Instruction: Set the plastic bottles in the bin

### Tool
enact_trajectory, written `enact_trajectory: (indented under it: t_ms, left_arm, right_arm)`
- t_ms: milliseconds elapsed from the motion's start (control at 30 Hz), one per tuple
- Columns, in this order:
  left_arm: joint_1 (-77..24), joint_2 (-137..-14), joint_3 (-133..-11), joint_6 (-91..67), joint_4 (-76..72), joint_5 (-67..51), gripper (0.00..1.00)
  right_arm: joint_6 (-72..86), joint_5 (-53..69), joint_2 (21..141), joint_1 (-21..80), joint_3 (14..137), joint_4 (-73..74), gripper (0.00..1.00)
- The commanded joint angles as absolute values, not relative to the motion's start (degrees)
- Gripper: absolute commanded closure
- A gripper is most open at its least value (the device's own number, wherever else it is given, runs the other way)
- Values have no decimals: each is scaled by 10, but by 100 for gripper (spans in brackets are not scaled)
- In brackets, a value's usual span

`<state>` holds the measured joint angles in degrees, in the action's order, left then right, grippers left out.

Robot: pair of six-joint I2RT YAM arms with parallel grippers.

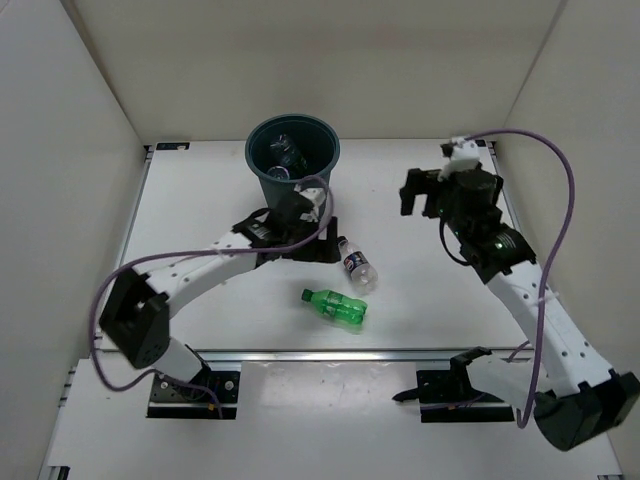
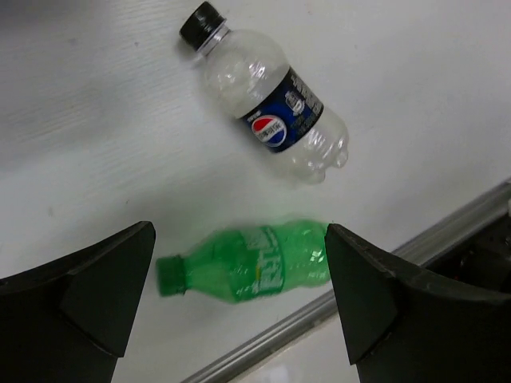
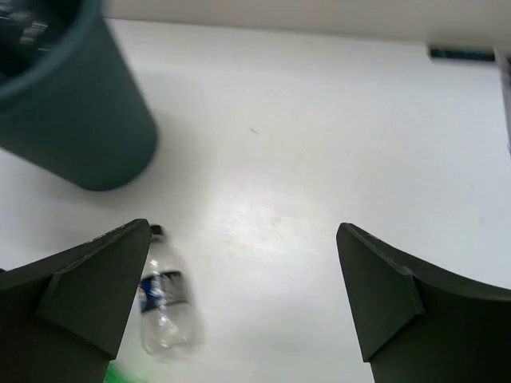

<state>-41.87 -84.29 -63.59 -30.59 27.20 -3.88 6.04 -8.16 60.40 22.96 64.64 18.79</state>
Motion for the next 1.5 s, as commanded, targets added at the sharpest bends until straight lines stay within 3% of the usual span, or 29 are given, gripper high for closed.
enact_trajectory:
  t_ms: [0,333,567,633,700,733,833,967,1133,1333,1467]
  left_arm:
    - [-460,-940,-742,-349,284,43,1]
    - [-504,-1184,-980,-398,412,146,1]
    - [-504,-1233,-988,-415,397,133,2]
    - [-506,-1257,-1018,-404,415,140,9]
    - [-505,-1269,-1048,-402,430,128,28]
    - [-504,-1264,-1057,-396,435,127,37]
    - [-504,-1231,-1066,-380,422,113,46]
    - [-500,-1141,-1099,-331,389,72,49]
    - [-488,-1046,-1193,-264,359,123,52]
    - [-381,-957,-1084,-269,168,165,55]
    - [-314,-989,-1070,-280,114,178,56]
  right_arm:
    - [117,-127,535,175,593,232,1]
    - [97,-97,414,15,512,314,1]
    - [84,-108,391,2,485,330,0]
    - [84,-116,385,7,480,337,1]
    - [86,-124,384,8,476,334,1]
    - [85,-131,380,8,481,339,1]
    - [81,-125,381,6,483,327,1]
    - [84,-114,388,8,483,310,0]
    - [91,-100,395,25,482,285,1]
    - [105,-62,391,81,455,248,1]
    - [79,-5,401,146,435,208,1]
